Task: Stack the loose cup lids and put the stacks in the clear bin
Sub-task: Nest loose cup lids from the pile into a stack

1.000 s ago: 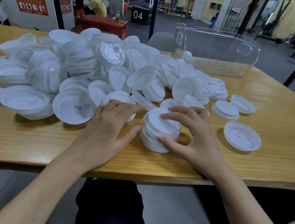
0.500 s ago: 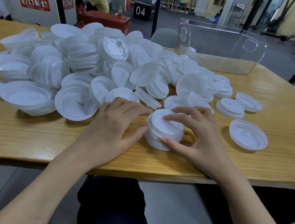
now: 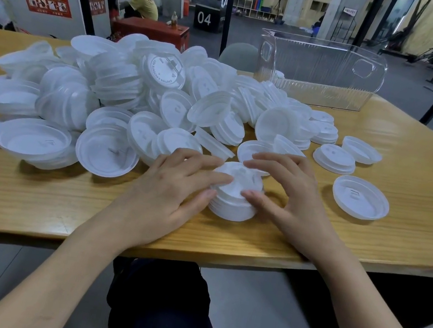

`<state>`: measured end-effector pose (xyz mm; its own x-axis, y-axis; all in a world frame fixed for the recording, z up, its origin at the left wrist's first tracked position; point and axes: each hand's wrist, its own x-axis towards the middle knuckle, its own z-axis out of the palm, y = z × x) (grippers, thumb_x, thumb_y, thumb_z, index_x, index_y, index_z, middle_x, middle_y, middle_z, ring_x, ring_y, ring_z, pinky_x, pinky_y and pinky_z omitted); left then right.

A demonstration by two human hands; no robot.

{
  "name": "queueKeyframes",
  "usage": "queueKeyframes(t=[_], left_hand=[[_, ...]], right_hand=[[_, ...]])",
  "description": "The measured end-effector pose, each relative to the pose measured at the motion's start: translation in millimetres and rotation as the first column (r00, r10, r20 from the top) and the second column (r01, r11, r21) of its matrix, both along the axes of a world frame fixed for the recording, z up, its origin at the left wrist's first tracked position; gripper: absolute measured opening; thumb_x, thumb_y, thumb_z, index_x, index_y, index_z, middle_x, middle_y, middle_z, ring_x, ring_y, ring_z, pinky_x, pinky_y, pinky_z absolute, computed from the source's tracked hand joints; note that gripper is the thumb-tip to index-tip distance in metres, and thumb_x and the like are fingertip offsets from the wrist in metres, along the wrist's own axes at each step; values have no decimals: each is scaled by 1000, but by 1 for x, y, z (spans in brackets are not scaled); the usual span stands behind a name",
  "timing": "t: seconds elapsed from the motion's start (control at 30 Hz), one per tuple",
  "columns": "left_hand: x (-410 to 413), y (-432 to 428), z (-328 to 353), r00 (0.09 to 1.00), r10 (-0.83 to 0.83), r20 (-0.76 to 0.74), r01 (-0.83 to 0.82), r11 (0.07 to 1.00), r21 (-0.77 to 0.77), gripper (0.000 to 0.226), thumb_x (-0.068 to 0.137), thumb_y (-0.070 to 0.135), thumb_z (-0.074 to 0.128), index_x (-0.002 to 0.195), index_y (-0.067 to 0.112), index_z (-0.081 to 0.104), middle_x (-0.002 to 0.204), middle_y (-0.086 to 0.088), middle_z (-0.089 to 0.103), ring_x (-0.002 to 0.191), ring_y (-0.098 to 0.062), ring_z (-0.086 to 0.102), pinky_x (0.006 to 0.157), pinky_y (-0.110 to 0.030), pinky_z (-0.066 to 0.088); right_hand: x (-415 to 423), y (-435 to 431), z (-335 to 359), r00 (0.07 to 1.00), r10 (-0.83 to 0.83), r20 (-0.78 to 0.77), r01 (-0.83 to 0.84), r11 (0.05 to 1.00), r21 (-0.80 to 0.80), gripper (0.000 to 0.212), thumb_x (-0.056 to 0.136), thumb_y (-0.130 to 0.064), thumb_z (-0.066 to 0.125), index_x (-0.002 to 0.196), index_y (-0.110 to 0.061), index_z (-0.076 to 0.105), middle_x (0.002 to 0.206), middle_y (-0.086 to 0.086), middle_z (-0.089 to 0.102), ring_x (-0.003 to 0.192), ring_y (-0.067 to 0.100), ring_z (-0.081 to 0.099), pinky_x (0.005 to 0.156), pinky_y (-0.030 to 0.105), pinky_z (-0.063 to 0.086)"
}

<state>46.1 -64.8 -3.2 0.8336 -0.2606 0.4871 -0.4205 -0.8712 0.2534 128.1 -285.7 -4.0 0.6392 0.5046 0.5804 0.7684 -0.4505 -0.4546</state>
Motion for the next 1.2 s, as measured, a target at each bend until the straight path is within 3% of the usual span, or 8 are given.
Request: queueKeyframes(t=[0.1,0.23,0.5,0.6,0.7,0.83,1.0,1.2], left_hand=[[1,0,-1,1000,26,16,-26,999,19,41,99,40,35,131,31,59,137,13,52,127,-11,39,98,-22,22],[1,-1,-2,998,53,37,-54,998,33,42,99,41,35,132,29,58,137,11,52,125,-11,37,96,-20,18],[0,1,-1,1000,16,-8,-16,1000,0,44,97,48,34,133,34,56,141,16,48,129,-7,33,99,-19,17],[0,1,-2,1000,15,-5,-15,1000,-5,44,97,48,35,132,33,57,139,16,49,128,-7,34,99,-22,19],[0,1,-2,1000,13,-4,-13,1000,-11,43,97,47,36,132,33,58,139,16,50,128,-7,36,100,-24,22],[0,0,-1,1000,10,-3,-10,1000,-26,43,97,46,37,130,32,59,138,16,51,128,-8,37,101,-22,21],[-1,1,-1,1000,3,-9,-3,999,-37,42,96,48,36,129,34,59,140,17,50,129,-6,35,103,-14,15],[-1,1,-2,1000,4,-6,-4,999,-46,41,95,47,40,128,34,59,140,16,51,129,-8,37,103,-17,19]], right_hand=[[8,-3,1,988,-149,46,145,986,84,41,90,-59,47,113,-31,69,129,-12,60,119,21,43,103,46,35],[25,-15,3,928,-358,105,369,919,-135,58,91,-66,27,107,-32,71,136,-6,57,129,29,37,98,40,23],[30,-18,-1,911,-397,111,412,877,-248,72,90,-66,14,116,-28,70,130,-10,62,131,26,38,100,37,20],[24,-20,3,943,-327,56,330,941,-76,58,93,-62,29,119,-30,69,127,-13,64,125,20,43,96,30,23],[13,-19,17,973,-36,-226,103,951,292,32,96,-49,46,112,-34,69,119,-17,67,119,7,52,95,19,35],[9,-21,23,807,237,-541,91,855,510,30,103,-37,43,111,-28,70,119,-11,69,105,4,60,85,27,38],[14,-23,12,899,-146,-414,269,929,256,25,99,-34,56,122,-27,65,110,-9,68,105,6,59,78,14,40],[17,-17,4,895,-428,-123,414,902,-122,49,88,-45,63,134,-26,58,130,2,58,122,27,37,101,36,33]])
